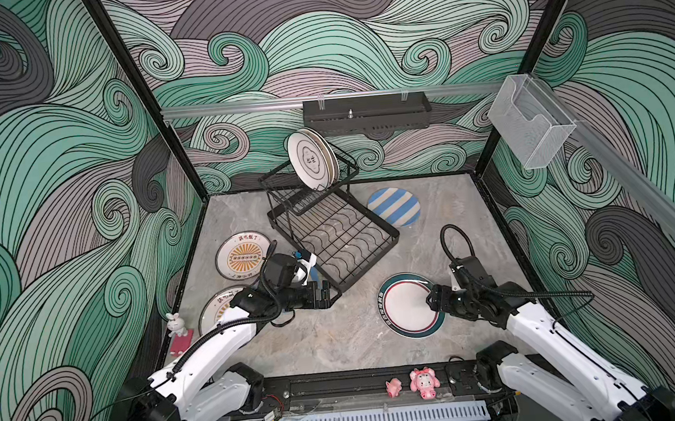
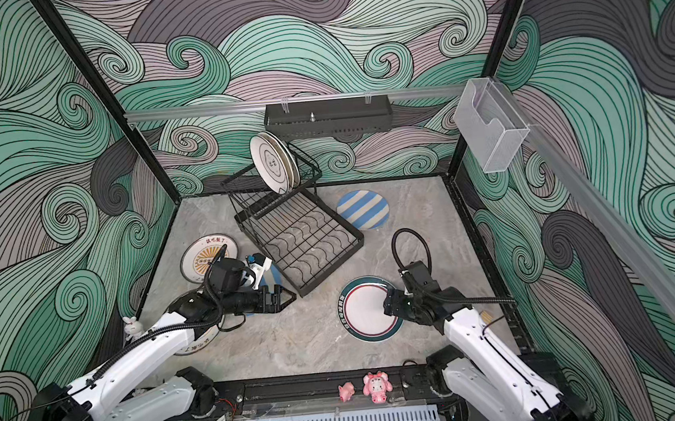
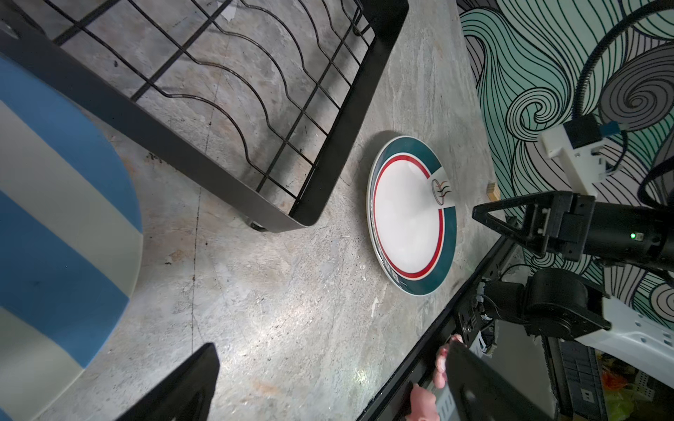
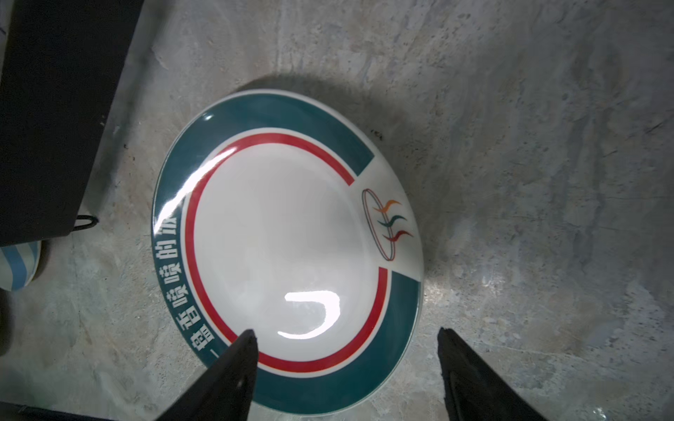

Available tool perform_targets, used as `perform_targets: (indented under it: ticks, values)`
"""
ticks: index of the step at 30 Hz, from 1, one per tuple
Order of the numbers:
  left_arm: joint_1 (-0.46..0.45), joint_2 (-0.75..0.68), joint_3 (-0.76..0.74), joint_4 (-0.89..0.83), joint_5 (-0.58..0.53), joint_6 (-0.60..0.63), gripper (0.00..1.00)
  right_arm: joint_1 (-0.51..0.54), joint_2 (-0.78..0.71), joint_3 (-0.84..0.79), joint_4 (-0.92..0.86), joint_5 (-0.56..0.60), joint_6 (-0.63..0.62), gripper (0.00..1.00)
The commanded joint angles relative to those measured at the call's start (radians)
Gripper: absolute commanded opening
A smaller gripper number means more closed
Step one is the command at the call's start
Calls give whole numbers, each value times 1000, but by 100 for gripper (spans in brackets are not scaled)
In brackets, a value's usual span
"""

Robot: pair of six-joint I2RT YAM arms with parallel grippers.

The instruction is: Load the plates into the dish rack

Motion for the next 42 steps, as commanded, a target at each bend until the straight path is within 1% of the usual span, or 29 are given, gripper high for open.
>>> perform_targets:
  ticks: [1, 2, 5, 10, 13, 20, 25, 29, 32, 34, 42]
  values:
    - [-13, -2, 7, 22, -2, -12, 99, -44, 38, 1, -10, 12, -8, 78]
    - [-15, -6, 5, 20, -4, -12, 98, -56, 47, 0, -3, 12, -9, 80]
    - [-15, -12, 1, 22, -14, -12, 99, -86, 69, -32, 59, -18, -24, 79]
    - [-15, -5, 17, 17, -17, -6, 99, -129, 110, -69, 139, -92, -43, 68]
    - [-15, 1, 36, 3, -37, 6, 98, -147, 138, -80, 169, -116, -47, 68]
    - [-14, 23, 70, -21, -69, 15, 99, -194, 216, -103, 224, -163, -64, 61]
    - [-13, 19, 77, -43, -84, 16, 98, -218, 264, -109, 254, -185, -85, 50]
    - [-13, 2, 77, -43, -102, 6, 99, -222, 285, -119, 279, -222, -90, 46]
    - [-12, -3, 79, -45, -113, 12, 99, -223, 293, -130, 299, -238, -83, 40]
    - [-13, -5, 81, -56, -119, 18, 98, -223, 294, -139, 308, -235, -83, 35]
    - [-11, -12, 81, -74, -127, 23, 99, -225, 298, -145, 323, -230, -85, 22]
